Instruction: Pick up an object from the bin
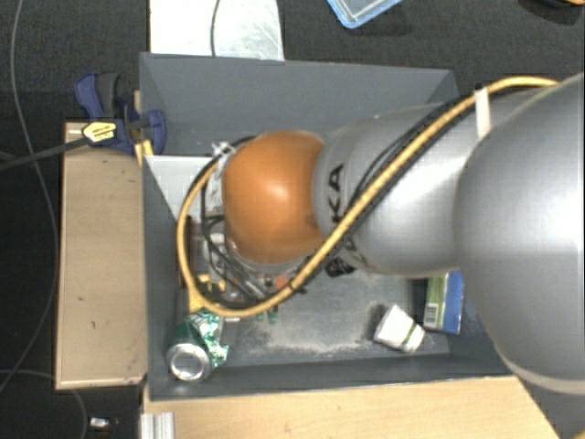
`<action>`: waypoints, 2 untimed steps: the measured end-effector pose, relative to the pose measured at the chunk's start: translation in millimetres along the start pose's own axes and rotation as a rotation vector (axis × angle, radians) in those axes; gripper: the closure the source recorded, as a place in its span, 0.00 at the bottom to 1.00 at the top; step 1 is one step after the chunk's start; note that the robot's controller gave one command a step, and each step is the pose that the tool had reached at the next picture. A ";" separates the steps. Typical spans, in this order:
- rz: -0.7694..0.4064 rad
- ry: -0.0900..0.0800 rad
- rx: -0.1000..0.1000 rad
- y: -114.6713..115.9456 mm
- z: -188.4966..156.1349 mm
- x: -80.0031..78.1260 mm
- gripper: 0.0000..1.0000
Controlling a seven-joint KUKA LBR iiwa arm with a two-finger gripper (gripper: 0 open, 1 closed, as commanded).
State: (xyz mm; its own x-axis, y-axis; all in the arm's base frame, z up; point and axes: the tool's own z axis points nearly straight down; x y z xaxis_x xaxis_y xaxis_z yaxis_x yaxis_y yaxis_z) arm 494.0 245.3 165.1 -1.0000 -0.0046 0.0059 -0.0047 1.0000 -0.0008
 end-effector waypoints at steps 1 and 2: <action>0.005 -0.007 -0.002 -1.3 -4.2 -2.3 0.00; -0.252 -0.010 -0.003 -5.4 5.0 -31.4 0.00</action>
Offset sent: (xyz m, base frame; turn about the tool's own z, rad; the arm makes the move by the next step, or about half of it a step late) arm 0.0746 -0.0174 -0.0226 -0.6115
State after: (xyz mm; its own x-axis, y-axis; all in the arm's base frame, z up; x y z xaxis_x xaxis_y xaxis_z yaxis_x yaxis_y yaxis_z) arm 525.4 240.0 159.9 -0.9672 -0.2541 -0.0040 -0.2541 0.9672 0.0021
